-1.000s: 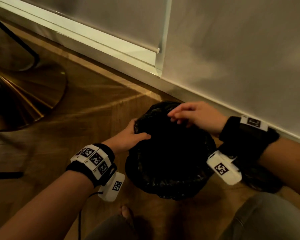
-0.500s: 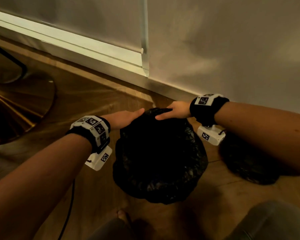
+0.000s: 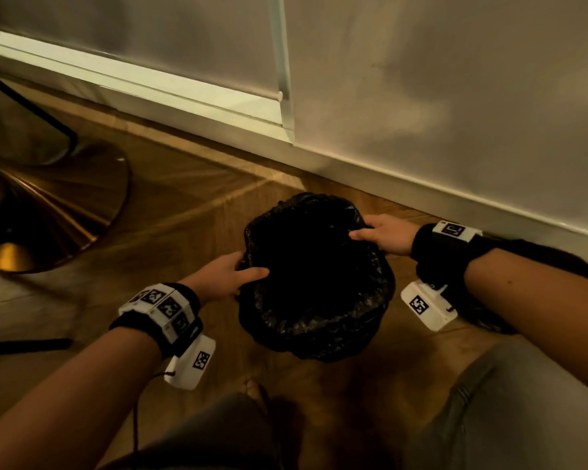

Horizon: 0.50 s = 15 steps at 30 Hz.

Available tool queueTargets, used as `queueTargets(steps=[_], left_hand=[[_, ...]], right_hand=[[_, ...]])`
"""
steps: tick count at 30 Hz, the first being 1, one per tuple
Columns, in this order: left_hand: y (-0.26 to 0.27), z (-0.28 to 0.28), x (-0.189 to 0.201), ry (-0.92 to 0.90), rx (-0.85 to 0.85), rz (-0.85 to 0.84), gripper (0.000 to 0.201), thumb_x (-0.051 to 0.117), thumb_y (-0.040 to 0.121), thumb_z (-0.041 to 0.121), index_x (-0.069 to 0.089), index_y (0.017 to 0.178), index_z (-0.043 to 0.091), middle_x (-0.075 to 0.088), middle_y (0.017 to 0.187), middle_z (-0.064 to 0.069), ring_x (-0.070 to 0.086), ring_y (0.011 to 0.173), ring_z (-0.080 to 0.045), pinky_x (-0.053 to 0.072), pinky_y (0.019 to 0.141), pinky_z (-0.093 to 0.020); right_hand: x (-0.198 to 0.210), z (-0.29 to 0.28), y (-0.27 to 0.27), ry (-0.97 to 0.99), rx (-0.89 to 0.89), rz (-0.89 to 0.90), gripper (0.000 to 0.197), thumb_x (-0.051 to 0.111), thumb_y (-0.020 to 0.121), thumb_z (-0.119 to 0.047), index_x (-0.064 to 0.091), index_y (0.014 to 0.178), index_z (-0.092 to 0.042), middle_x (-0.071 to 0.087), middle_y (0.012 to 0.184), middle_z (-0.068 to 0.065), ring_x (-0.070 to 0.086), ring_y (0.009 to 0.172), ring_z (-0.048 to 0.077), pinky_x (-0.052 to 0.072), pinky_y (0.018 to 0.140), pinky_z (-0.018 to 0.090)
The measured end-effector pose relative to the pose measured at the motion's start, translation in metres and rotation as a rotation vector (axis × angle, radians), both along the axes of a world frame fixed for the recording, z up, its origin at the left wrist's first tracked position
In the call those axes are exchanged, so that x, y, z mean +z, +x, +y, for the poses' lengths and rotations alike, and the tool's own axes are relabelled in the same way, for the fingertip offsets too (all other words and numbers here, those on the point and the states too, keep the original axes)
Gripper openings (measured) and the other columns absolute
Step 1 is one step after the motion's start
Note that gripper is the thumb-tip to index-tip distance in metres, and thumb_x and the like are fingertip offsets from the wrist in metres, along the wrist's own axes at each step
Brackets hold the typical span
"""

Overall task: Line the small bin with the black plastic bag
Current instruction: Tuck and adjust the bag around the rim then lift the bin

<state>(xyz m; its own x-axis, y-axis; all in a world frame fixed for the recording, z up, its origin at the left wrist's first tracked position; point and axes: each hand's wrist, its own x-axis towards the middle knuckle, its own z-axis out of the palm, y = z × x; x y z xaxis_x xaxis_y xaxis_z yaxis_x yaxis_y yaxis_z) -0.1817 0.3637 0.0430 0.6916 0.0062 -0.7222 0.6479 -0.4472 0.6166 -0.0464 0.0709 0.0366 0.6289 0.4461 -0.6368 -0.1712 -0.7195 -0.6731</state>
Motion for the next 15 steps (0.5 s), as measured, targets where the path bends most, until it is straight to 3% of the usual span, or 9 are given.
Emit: queueTargets(steps=[3,5,7,9,11,13,15], left_hand=[[-0.005,-0.005,0.013,0.009,0.097,0.028,0.076,0.052,0.075,0.075,0.050,0.135,0.028,0.057,0.134,0.006,0.061,0.111,-0.021,0.051,0.094,-0.048],[-0.013,-0.006,0.013,0.016,0.265,0.120,0.083,0.033,0.083,0.077,0.034,0.148,0.026,0.040,0.149,0.002,0.050,0.125,-0.031,0.045,0.097,-0.050],[-0.025,-0.010,0.009,-0.071,0.392,0.283,0.090,0.021,0.081,0.082,0.025,0.152,0.026,0.025,0.158,-0.005,0.039,0.134,-0.042,0.038,0.103,-0.059],[-0.035,-0.018,0.000,-0.328,0.459,0.432,0.101,0.015,0.069,0.090,0.027,0.150,0.031,0.026,0.158,-0.010,0.033,0.136,-0.046,0.035,0.102,-0.064],[-0.037,-0.029,-0.006,-0.593,0.551,0.432,0.099,0.009,0.070,0.090,0.029,0.149,0.035,0.031,0.155,-0.011,0.033,0.137,-0.045,0.037,0.100,-0.067],[-0.037,-0.037,-0.013,-0.660,0.632,0.385,0.093,0.012,0.074,0.088,0.031,0.147,0.036,0.040,0.147,-0.012,0.040,0.130,-0.044,0.039,0.098,-0.068],[-0.036,-0.035,-0.018,-0.609,0.635,0.383,0.094,0.017,0.072,0.090,0.032,0.147,0.035,0.043,0.143,-0.013,0.044,0.126,-0.045,0.041,0.095,-0.068]], right_hand=[[0.008,0.001,-0.008,0.042,-0.083,-0.063,0.044,0.054,0.093,-0.035,0.052,0.134,-0.018,0.055,0.137,0.004,0.054,0.122,0.022,0.040,0.106,0.036],[0.014,-0.002,-0.017,0.037,-0.189,-0.106,0.060,0.049,0.093,-0.048,0.037,0.145,-0.021,0.041,0.148,-0.002,0.039,0.136,0.021,0.031,0.109,0.032],[0.018,-0.004,-0.028,0.045,-0.272,-0.026,0.077,0.041,0.087,-0.067,0.029,0.149,-0.022,0.032,0.153,-0.004,0.031,0.141,0.021,0.026,0.111,0.034],[0.018,-0.004,-0.038,0.142,-0.371,0.194,0.078,0.037,0.085,-0.072,0.034,0.147,-0.024,0.040,0.149,-0.002,0.040,0.136,0.022,0.030,0.112,0.037],[0.013,-0.001,-0.045,0.297,-0.500,0.429,0.070,0.039,0.088,-0.066,0.038,0.145,-0.024,0.048,0.143,0.002,0.045,0.132,0.025,0.031,0.113,0.043],[0.010,0.001,-0.046,0.367,-0.535,0.526,0.071,0.041,0.087,-0.066,0.038,0.144,-0.024,0.047,0.144,0.003,0.045,0.132,0.026,0.031,0.114,0.045],[0.009,0.001,-0.045,0.342,-0.536,0.510,0.069,0.045,0.086,-0.065,0.044,0.140,-0.023,0.052,0.139,0.003,0.050,0.126,0.024,0.035,0.110,0.043]])
